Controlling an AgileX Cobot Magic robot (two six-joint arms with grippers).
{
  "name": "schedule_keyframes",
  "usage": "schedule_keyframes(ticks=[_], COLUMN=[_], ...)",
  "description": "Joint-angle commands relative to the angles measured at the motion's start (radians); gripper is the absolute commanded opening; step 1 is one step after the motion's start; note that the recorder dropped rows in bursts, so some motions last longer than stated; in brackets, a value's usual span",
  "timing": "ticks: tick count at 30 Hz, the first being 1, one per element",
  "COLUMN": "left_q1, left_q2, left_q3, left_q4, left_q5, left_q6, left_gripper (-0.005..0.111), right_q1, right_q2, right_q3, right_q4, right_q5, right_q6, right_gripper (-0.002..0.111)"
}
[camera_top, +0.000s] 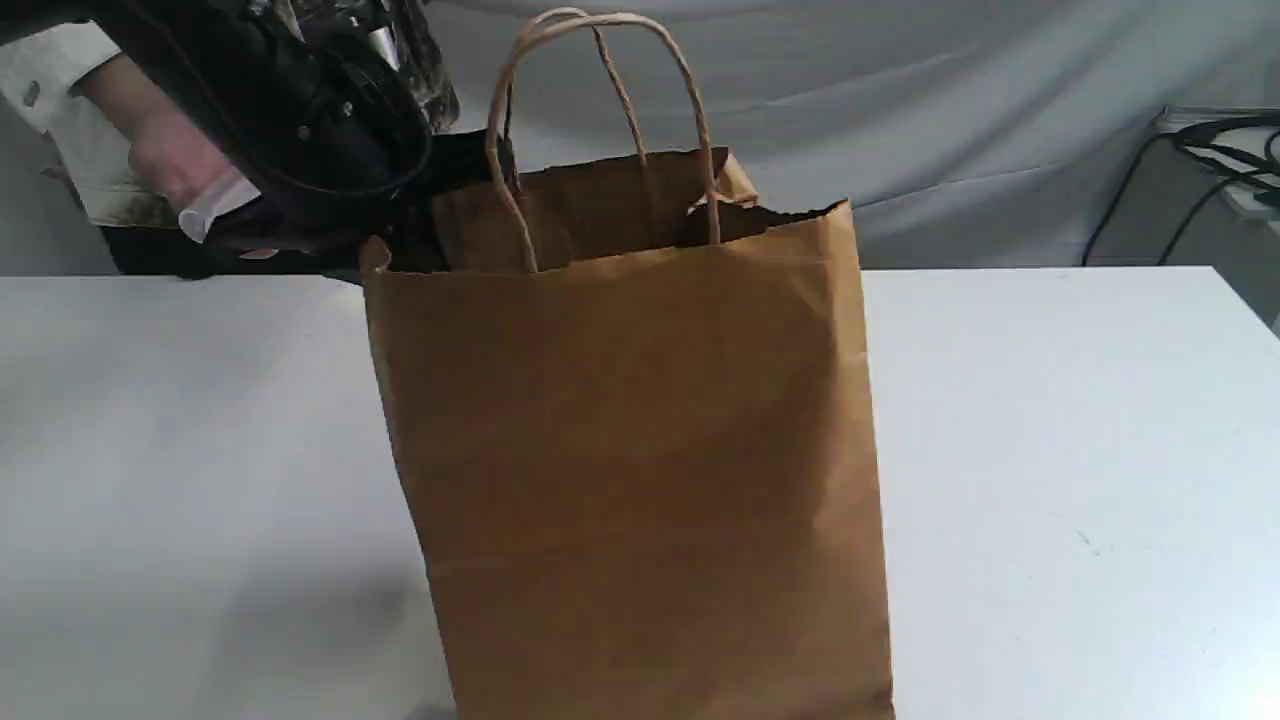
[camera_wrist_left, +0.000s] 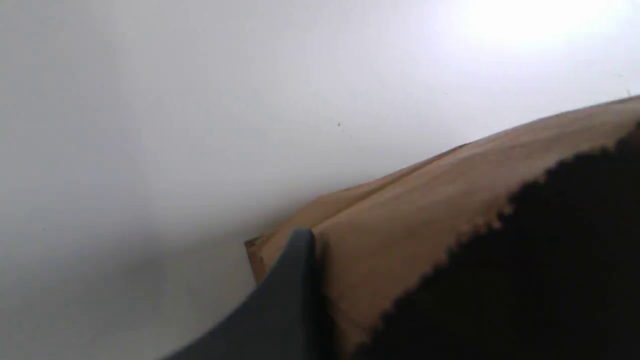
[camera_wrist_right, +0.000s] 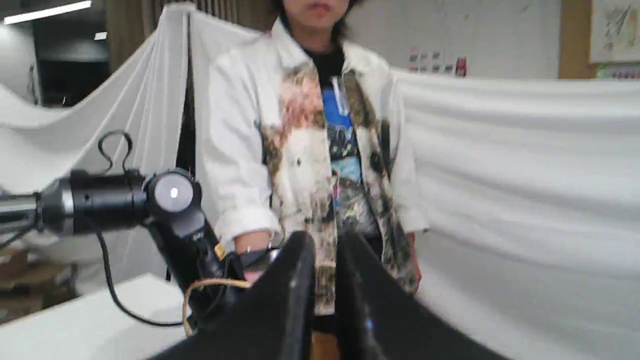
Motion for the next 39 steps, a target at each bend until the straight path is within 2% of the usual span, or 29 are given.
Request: schedule_keyframes(ticks=[1,8,14,18,22,25,29,34,39], left_q1=[-0.003,-0.003,-0.003,-0.003,-0.003,-0.003,-0.003,-0.003,-0.003], left_q2=[-0.008,-0.008,-0.008,-0.008,-0.008,-0.008,-0.008,-0.008,-0.020], left_q3=[0.008,0.008,0.008,0.008,0.008,0.008,0.008,0.008,0.008], left_q4=[-0.012,-0.012,-0.015,-0.015,-0.015,-0.015,-0.020,-0.045,-0.045], left_q5=[0.000,0.000,0.000,0.000,0.000,0.000,0.000,0.000,0.000], left_q6=[0.011,0.011,0.011,0.014,0.014,0.014,0.014,0.020,0.039], left_gripper=[0.000,0.000,0.000,0.000,0.000,0.000,0.000,0.000,0.000], right_q1=[0.000,-0.032,-0.223,-0.353,-0.507,-0.617,-0.698,-0.768,-0.808], right_q2=[0.115,0.277,0.374,0.380,0.380,0.380,0.394,0.475,0.556], right_q3=[-0.105,-0.258,-0.293,-0.293,-0.293,-0.293,-0.293,-0.282,-0.299], right_q4=[-0.066,-0.258,0.000,0.108,0.194,0.393,0.721,1.292,1.323], right_q5=[0.134,0.382,0.607,0.609,0.620,0.548,0.462,0.433,0.394], right_q6=[-0.005,0.195,-0.017,-0.137,-0.135,-0.139,-0.236,-0.426,-0.518], right_gripper=[0.008,0.007,0.007,0.007,0.007,0.007,0.004,0.000,0.000])
